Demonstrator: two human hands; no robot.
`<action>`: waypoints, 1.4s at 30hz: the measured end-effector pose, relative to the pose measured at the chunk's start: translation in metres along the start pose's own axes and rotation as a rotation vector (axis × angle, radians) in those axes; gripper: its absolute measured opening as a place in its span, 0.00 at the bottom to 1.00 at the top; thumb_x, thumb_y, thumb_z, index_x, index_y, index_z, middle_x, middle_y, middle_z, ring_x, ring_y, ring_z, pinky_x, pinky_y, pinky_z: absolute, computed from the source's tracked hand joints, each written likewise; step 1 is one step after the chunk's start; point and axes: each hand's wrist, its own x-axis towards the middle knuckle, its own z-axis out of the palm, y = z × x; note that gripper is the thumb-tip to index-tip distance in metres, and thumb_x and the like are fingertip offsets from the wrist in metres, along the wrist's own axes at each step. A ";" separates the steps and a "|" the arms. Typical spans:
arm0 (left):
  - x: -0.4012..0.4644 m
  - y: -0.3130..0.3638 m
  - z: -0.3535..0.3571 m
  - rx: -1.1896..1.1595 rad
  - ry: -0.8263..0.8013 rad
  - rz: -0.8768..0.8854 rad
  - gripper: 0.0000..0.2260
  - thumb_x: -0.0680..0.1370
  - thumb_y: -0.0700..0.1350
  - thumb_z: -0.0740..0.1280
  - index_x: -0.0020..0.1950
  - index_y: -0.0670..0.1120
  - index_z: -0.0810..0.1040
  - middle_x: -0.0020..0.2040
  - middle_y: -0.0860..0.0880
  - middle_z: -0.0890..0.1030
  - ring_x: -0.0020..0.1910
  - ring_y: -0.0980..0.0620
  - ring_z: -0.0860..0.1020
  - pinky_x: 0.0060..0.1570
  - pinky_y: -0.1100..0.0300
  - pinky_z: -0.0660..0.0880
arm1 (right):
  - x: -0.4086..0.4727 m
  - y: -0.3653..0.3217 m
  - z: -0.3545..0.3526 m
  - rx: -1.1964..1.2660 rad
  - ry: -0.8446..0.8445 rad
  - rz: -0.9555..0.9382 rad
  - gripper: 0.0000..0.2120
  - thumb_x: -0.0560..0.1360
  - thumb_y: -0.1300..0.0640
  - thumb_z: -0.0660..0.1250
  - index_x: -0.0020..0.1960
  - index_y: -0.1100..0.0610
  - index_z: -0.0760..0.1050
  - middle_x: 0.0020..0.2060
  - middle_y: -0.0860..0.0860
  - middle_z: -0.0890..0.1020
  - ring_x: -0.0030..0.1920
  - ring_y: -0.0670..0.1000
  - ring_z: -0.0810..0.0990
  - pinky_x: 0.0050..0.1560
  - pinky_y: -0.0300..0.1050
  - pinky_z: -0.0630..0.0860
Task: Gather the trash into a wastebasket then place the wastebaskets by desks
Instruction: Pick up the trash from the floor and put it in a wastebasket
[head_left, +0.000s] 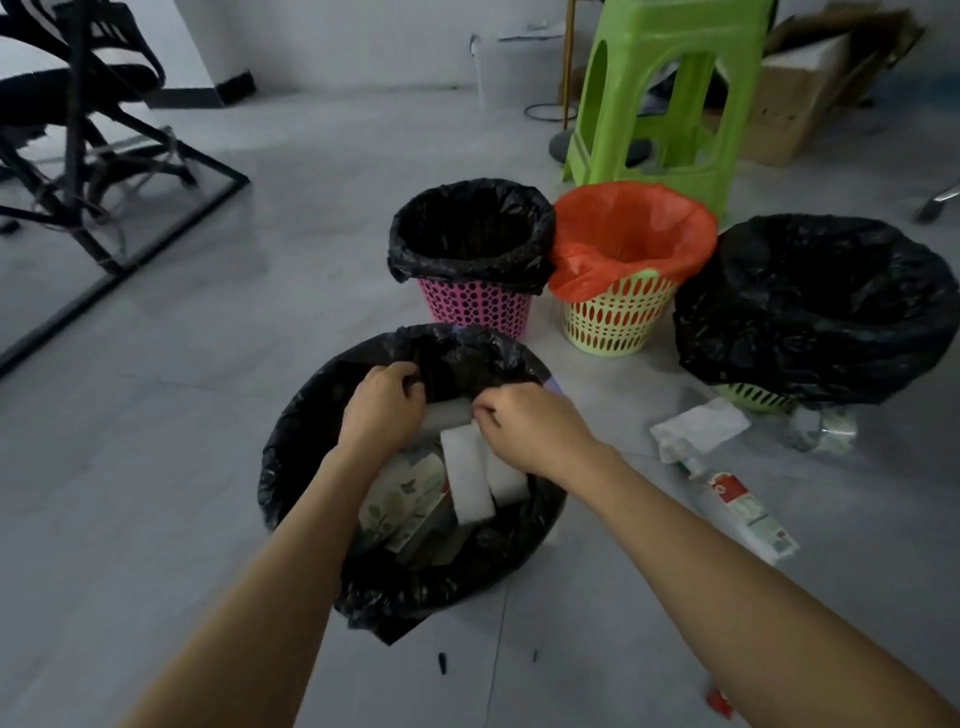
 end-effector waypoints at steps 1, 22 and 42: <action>0.001 0.019 0.003 -0.030 0.027 0.038 0.18 0.80 0.45 0.58 0.71 0.45 0.69 0.68 0.43 0.72 0.63 0.42 0.74 0.59 0.51 0.73 | -0.002 0.013 -0.011 -0.003 0.160 0.017 0.14 0.79 0.53 0.56 0.53 0.56 0.79 0.47 0.55 0.83 0.49 0.57 0.79 0.43 0.48 0.74; -0.134 0.145 0.307 0.208 -0.757 0.394 0.29 0.77 0.57 0.62 0.75 0.52 0.59 0.77 0.47 0.58 0.75 0.44 0.59 0.71 0.47 0.62 | -0.146 0.309 0.066 0.041 -0.275 0.644 0.32 0.77 0.46 0.61 0.77 0.48 0.51 0.74 0.56 0.58 0.72 0.60 0.61 0.68 0.57 0.66; -0.166 0.072 0.382 0.022 -0.453 0.777 0.03 0.69 0.43 0.69 0.36 0.46 0.82 0.38 0.49 0.79 0.41 0.54 0.72 0.24 0.60 0.77 | -0.186 0.308 0.123 0.062 -0.199 0.646 0.35 0.76 0.54 0.64 0.77 0.48 0.48 0.73 0.57 0.55 0.67 0.62 0.64 0.65 0.56 0.66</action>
